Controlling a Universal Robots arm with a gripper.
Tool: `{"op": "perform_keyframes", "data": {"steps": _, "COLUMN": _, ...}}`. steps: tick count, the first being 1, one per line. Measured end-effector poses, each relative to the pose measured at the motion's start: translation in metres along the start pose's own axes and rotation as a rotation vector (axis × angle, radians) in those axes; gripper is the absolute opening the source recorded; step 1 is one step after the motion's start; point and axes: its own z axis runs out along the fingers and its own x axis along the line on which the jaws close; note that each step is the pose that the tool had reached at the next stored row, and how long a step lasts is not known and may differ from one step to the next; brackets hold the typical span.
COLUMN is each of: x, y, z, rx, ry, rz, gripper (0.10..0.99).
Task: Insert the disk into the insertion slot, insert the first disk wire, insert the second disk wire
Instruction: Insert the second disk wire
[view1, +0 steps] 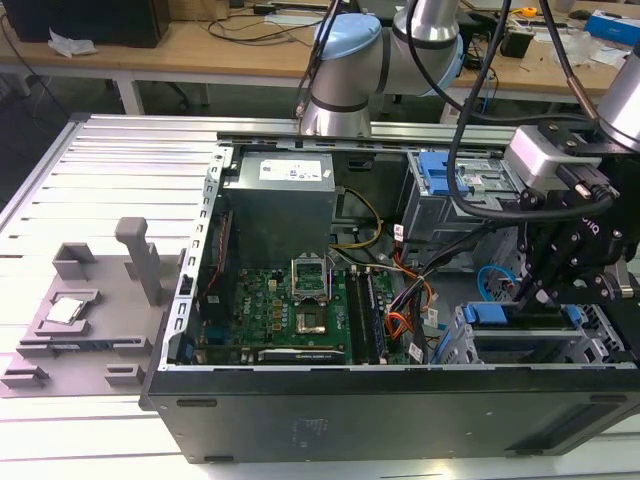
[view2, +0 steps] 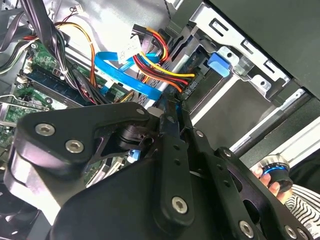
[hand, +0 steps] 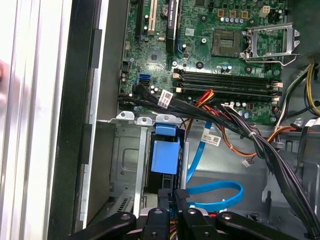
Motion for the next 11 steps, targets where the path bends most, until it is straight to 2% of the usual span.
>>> {"op": "perform_keyframes", "data": {"steps": 2, "x": 0.0002, "y": 0.0000, "z": -0.0001, "rx": 0.000, "ry": 0.0013, "rz": 0.000, "gripper": 0.161}}
{"op": "perform_keyframes", "data": {"steps": 6, "x": 0.0005, "y": 0.0002, "z": -0.0038, "rx": -0.001, "ry": 0.0137, "rz": 0.001, "gripper": 0.161}}
{"op": "perform_keyframes", "data": {"steps": 11, "x": 0.0003, "y": 0.0002, "z": -0.0015, "rx": -0.002, "ry": 0.0143, "rz": 0.001, "gripper": 0.161}}
